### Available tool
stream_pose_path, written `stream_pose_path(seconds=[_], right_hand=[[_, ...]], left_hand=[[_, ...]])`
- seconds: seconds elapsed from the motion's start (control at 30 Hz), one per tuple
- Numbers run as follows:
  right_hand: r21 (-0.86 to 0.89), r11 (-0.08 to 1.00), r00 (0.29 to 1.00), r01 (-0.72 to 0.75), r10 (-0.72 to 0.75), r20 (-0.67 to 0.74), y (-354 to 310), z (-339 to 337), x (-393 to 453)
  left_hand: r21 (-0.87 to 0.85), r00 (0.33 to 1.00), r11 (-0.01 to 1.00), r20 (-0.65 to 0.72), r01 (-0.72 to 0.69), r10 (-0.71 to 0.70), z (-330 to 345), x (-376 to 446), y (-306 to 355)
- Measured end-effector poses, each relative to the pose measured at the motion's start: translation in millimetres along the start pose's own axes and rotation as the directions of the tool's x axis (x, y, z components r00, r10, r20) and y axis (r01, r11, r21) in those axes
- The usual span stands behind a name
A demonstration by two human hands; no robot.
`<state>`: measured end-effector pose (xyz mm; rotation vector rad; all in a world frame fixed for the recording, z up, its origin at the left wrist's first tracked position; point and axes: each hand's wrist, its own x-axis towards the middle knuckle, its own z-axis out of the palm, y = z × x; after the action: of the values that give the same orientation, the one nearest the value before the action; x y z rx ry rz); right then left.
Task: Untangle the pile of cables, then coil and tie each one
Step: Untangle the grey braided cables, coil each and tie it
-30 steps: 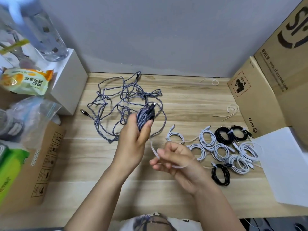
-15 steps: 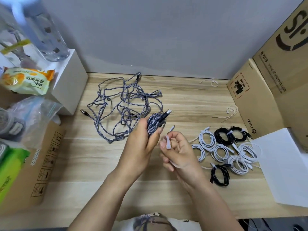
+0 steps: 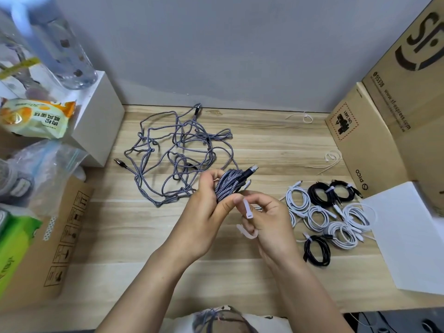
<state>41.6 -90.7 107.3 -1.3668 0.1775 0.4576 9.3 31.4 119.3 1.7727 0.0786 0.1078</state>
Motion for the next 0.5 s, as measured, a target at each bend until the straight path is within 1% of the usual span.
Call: stream_pose_path(seconds=[0.1,0.2,0.33,0.5], right_hand=[[0.017,1.000,0.999,0.011,-0.012,0.030,0.7,-2.2,0.7],[-0.016,0.999,0.999,0.040,-0.039,0.024,2.3,-1.7,0.0],[-0.054,0.997,0.997,0.059,-0.062,-0.050,1.5,-1.3,0.3],[-0.008,1.000,0.992,0.002,-0.003,-0.127,3.9,1.6,2.3]], left_hand=[[-0.004,1.000,1.000,-0.002,-0.007,0.007,0.5,-0.5,-0.2],[0.002,1.000,1.000,-0.003,-0.006,0.006,0.5,-0.6,-0.5],[0.034,1.000,0.999,0.000,-0.016,0.016,1.5,-1.4,-1.0],[0.153,0.999,0.987,0.019,-0.041,0.038,6.9,-3.2,-2.8]])
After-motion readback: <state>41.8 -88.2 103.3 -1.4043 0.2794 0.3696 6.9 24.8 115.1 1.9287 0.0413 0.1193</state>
